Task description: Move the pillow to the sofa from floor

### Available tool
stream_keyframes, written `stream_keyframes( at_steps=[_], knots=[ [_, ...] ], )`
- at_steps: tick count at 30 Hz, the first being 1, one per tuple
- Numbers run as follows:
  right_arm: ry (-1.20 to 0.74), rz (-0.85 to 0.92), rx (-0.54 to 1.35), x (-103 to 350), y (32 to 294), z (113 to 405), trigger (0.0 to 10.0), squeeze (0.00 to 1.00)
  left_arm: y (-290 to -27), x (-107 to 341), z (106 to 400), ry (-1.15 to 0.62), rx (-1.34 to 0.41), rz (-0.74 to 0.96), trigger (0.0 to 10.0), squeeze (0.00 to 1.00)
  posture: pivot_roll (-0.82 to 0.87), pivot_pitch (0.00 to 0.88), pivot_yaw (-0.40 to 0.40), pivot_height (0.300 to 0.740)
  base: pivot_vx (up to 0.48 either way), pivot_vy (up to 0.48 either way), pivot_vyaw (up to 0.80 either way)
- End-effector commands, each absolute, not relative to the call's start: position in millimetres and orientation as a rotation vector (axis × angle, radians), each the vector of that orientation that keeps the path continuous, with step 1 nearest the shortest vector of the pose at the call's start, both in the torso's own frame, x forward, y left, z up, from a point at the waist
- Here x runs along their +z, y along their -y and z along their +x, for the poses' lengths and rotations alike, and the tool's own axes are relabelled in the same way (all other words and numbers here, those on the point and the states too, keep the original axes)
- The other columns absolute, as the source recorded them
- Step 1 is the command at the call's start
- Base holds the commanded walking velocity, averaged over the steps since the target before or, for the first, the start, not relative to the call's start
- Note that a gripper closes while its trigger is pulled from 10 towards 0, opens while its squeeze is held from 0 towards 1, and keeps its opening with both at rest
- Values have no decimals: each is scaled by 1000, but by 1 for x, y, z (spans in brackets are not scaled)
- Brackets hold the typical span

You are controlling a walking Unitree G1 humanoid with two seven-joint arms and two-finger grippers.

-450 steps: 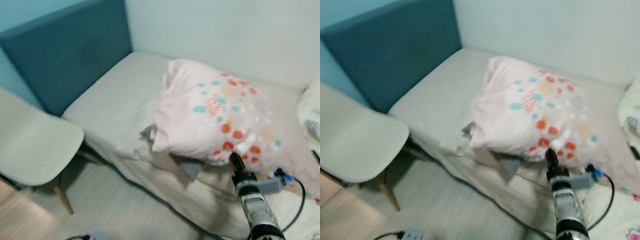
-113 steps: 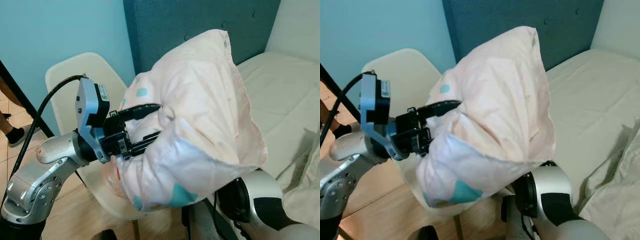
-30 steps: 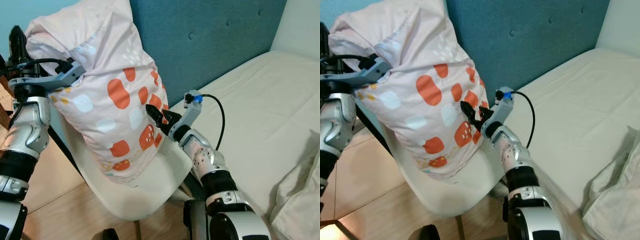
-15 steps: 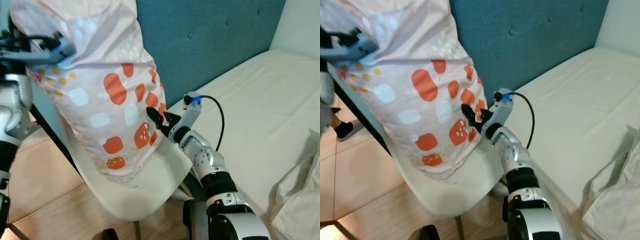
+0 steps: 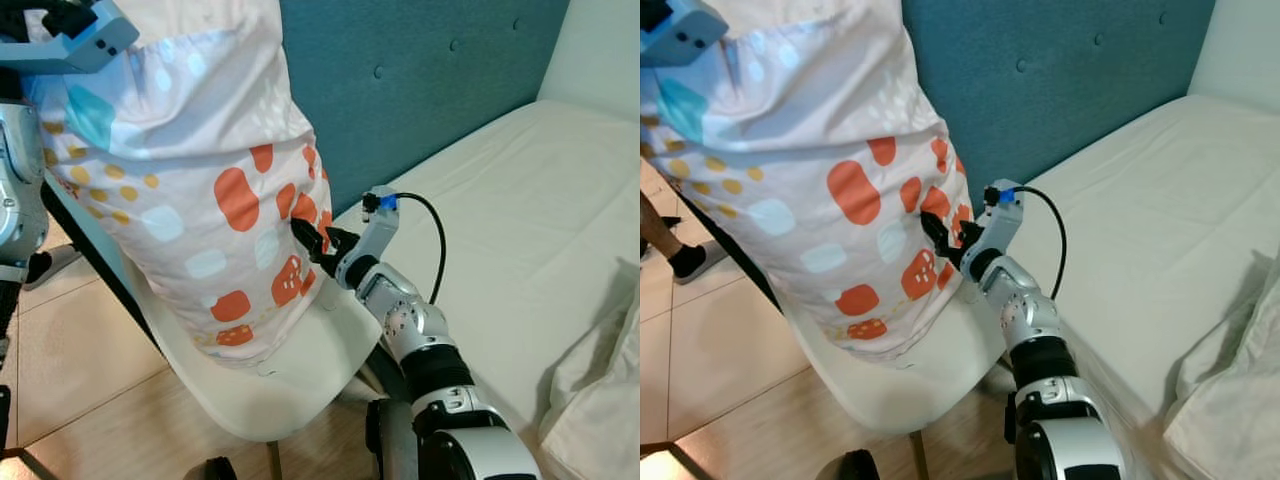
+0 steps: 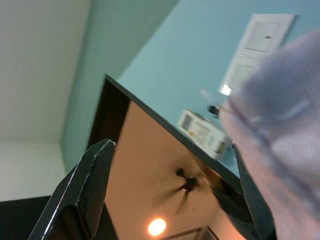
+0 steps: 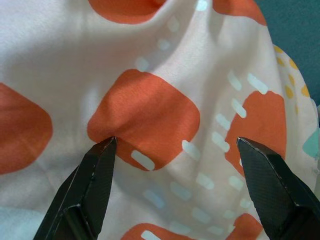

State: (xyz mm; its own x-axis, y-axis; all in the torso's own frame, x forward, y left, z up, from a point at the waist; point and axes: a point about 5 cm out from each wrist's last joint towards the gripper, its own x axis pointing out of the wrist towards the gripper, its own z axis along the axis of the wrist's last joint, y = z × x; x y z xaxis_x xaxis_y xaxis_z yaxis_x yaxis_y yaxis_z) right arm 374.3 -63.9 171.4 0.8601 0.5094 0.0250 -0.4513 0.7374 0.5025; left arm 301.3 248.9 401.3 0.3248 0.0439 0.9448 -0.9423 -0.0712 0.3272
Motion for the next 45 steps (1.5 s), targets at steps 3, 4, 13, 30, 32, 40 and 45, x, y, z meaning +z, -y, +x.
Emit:
stream_keyframes(
  at_steps=[3, 4, 13, 30, 32, 40, 45],
  knots=[
    [-140, 527, 526, 167, 61, 372, 10000, 0, -253, 397, 301, 861, 1031, 1363, 10000, 259, -183, 111, 73, 565, 0, 0, 0],
    [-143, 526, 520, 165, 61, 372, 10000, 0, -252, 398, 299, 867, 1044, 1390, 10000, 133, -181, 111, 74, 565, 0, 0, 0],
    [-139, 546, 510, 167, 59, 374, 10000, 0, -267, 349, 340, 603, 790, 1644, 10000, 0, -175, 108, 75, 565, 0, 0, 0],
    [-123, 561, 501, 170, 63, 375, 10000, 0, -223, 456, 277, 1106, 914, 1019, 10000, 0, -180, 97, 78, 565, 0, 0, 0],
    [-122, 563, 500, 170, 63, 375, 10000, 0, -215, 455, 288, 1055, 651, 737, 10000, 0, -177, 95, 80, 565, 0, 0, 0],
    [-120, 568, 505, 170, 59, 375, 10000, 0, -131, 364, 312, 634, -647, -30, 10000, 0, -176, 93, 96, 565, 0, 0, 0],
    [-113, 574, 498, 171, 62, 375, 10000, 0, -114, 254, 316, 226, -832, 52, 10000, 0, -179, 97, 99, 565, 0, 0, 0]
  ],
)
